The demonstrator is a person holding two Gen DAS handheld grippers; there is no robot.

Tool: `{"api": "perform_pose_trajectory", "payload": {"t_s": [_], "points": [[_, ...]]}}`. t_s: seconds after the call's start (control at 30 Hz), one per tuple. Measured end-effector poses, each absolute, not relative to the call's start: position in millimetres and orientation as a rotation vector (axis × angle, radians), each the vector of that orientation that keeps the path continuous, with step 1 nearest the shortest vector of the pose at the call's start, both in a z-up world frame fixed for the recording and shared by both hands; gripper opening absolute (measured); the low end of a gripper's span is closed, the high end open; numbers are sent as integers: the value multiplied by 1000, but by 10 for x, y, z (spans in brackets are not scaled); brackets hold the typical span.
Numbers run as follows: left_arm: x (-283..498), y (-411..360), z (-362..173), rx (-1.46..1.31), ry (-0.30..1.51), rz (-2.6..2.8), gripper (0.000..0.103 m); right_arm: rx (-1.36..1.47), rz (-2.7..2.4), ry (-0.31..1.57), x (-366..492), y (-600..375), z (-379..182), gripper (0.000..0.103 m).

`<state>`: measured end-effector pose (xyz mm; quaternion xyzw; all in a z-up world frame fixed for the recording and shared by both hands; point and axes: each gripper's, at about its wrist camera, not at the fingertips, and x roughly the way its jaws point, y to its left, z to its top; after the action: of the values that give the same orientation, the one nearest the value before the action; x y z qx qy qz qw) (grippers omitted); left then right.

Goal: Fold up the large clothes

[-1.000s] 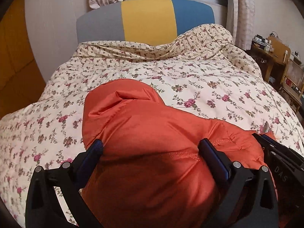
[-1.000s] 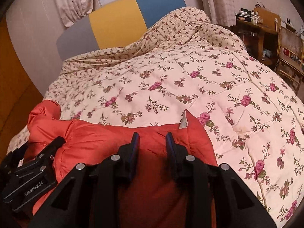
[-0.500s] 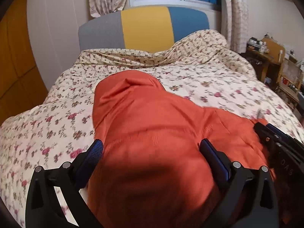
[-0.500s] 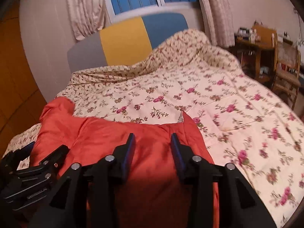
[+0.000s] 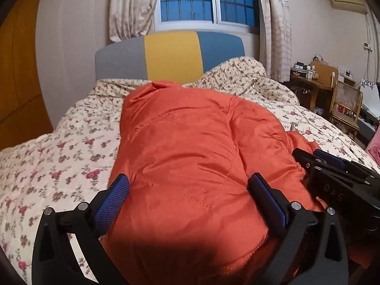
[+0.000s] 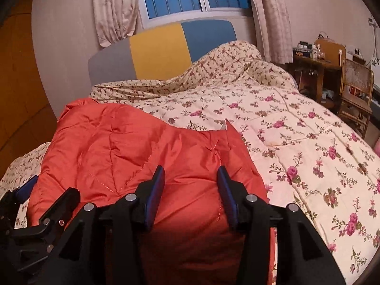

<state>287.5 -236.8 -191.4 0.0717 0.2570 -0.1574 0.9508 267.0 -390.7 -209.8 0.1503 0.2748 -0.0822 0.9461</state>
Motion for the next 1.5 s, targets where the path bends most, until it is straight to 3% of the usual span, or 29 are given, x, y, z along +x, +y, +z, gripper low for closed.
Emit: {"api": "perform_pose_trajectory", "payload": {"t_s": [0.13,0.2,0.27,0.43,0.8,1.1,1.5], "points": [[2868,-2354,-1907,141,530,-324,100,313,-161,554,2646,-3922,-2092,47],[2846,-2304,-1876,123,540,-339,100,324,-158,544,2597,-3938,-2069,55],[2801,-2242,-1849,106,553,-357,100,333,-156,533,2533,-3938,-2047,74],[2662,-2013,-1801,52,589,-407,100,387,-153,531,2295,-3989,-2034,81],[2459,-1630,-1770,15,643,-432,100,540,-119,615,1930,-4095,-2054,85],[2689,-1332,-1810,-52,734,-471,100,683,-49,748,2009,-4271,-2177,98],[2888,-1494,-1814,-87,768,-600,100,705,30,818,2145,-4282,-2293,100]]}}
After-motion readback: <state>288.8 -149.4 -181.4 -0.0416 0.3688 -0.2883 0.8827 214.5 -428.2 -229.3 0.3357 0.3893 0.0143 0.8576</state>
